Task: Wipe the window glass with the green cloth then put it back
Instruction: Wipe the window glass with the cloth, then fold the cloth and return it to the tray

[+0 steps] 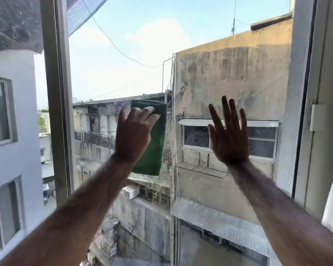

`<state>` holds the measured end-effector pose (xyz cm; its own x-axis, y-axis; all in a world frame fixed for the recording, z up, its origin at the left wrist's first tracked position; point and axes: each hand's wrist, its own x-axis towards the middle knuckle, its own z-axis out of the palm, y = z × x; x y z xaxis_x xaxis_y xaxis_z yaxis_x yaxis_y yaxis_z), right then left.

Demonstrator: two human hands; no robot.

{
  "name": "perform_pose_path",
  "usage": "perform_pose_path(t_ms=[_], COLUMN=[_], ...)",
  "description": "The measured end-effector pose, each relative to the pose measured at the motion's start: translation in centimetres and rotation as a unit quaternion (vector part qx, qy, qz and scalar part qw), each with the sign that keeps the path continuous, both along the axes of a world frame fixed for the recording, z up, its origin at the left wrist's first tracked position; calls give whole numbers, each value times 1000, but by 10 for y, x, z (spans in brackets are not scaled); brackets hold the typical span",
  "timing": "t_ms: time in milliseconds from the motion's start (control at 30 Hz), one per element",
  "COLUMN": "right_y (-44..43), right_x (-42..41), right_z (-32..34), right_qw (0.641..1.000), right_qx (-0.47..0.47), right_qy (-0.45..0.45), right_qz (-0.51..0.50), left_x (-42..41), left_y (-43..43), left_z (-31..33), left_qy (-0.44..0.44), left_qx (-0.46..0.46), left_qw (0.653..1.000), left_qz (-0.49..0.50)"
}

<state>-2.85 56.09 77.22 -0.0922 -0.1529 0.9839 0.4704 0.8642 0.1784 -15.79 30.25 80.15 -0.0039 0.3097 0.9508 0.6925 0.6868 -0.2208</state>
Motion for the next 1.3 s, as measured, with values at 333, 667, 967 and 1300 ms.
perform_pose_path(t_ms=[333,667,967,1300], right_y=[4,-40,-117,-149], right_x=[-2,15,15,32], right_z=[-2,3,-16,-72], right_qw=[1000,996,876,508], right_qx=[4,-67,-272,-608], right_qy=[-6,-43,-181,-190], right_qz=[5,42,356,580], left_x=[18,23,28,-8], left_y=[-9,-20,-53,-117], left_z=[43,50,47,-39], left_qy=[-126,-216,-393,-631], left_qx=[48,31,65,200], left_qw=[991,975,870,611], left_qz=[8,-52,-289,-435])
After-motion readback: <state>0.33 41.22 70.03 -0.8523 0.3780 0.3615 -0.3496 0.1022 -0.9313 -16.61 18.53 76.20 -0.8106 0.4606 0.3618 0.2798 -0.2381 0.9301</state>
